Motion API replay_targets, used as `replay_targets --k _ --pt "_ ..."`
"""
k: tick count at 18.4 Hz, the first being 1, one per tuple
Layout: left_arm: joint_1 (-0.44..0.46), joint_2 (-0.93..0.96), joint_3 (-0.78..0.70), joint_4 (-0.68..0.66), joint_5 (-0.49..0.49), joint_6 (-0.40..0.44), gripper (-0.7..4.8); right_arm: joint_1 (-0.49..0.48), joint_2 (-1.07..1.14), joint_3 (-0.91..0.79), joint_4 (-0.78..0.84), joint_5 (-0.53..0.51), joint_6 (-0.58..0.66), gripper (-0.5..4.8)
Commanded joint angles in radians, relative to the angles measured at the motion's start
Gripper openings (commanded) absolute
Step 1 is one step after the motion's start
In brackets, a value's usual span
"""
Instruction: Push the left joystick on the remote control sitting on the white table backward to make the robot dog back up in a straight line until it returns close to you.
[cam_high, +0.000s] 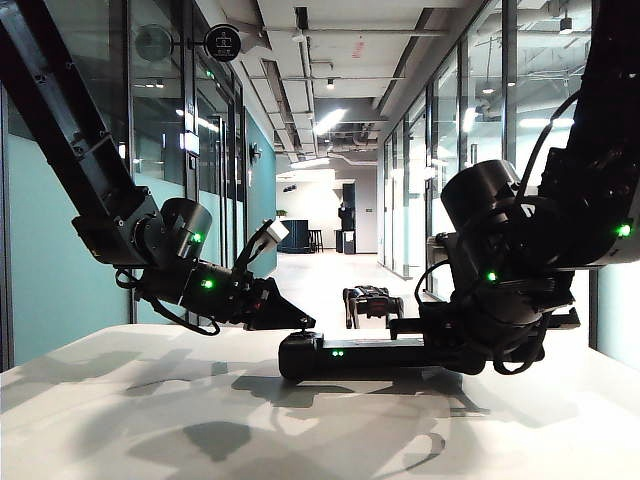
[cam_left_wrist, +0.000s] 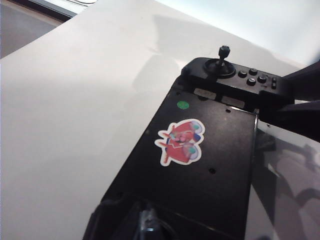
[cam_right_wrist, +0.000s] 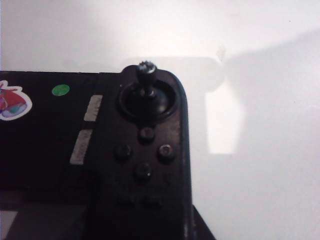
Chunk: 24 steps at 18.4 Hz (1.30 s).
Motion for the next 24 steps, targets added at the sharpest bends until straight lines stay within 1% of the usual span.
replay_targets --k 1,13,14,16,17,19,20,22,23,24 --pt "-0.005 -0.002 0.002 -0.005 0.026 0.001 -0.05 0.001 -0.009 0.006 0.051 0.009 0.008 1.65" --pt "-0.005 -0.002 0.000 -0.005 0.026 0.001 -0.05 0.001 -0.009 0.006 0.051 0.009 0.008 1.65" --pt "-0.005 -0.003 0.000 -0.003 0.006 -0.003 -0.05 0.001 -0.009 0.006 0.051 0.009 0.008 1.65" --pt "-0.005 -0.005 0.000 0.037 -0.189 -0.135 -0.05 0.001 -0.009 0.006 0.051 0.008 0.008 1.65" --pt "-0.005 -0.005 0.000 0.055 -0.259 -0.188 -0.05 0.001 -0.009 0.006 0.051 0.008 0.008 1.65" --pt "-0.005 -0.018 0.000 0.067 -0.386 -0.233 -0.05 0.001 -0.009 0.006 0.051 0.008 0.005 1.65" --pt "-0.005 -0.031 0.000 0.068 -0.466 -0.271 -0.05 0.001 -0.009 0.006 0.051 0.004 0.004 1.65" --pt "-0.005 -0.054 0.000 0.061 -0.542 -0.327 -0.05 0.001 -0.009 0.006 0.047 -0.007 0.004 1.66" --pt "-0.005 -0.072 0.000 0.048 -0.571 -0.343 -0.05 0.001 -0.009 0.006 0.045 -0.007 0.004 1.74" --pt "-0.005 -0.093 0.000 0.033 -0.584 -0.344 -0.05 0.001 -0.009 0.006 0.045 -0.007 0.003 1.96"
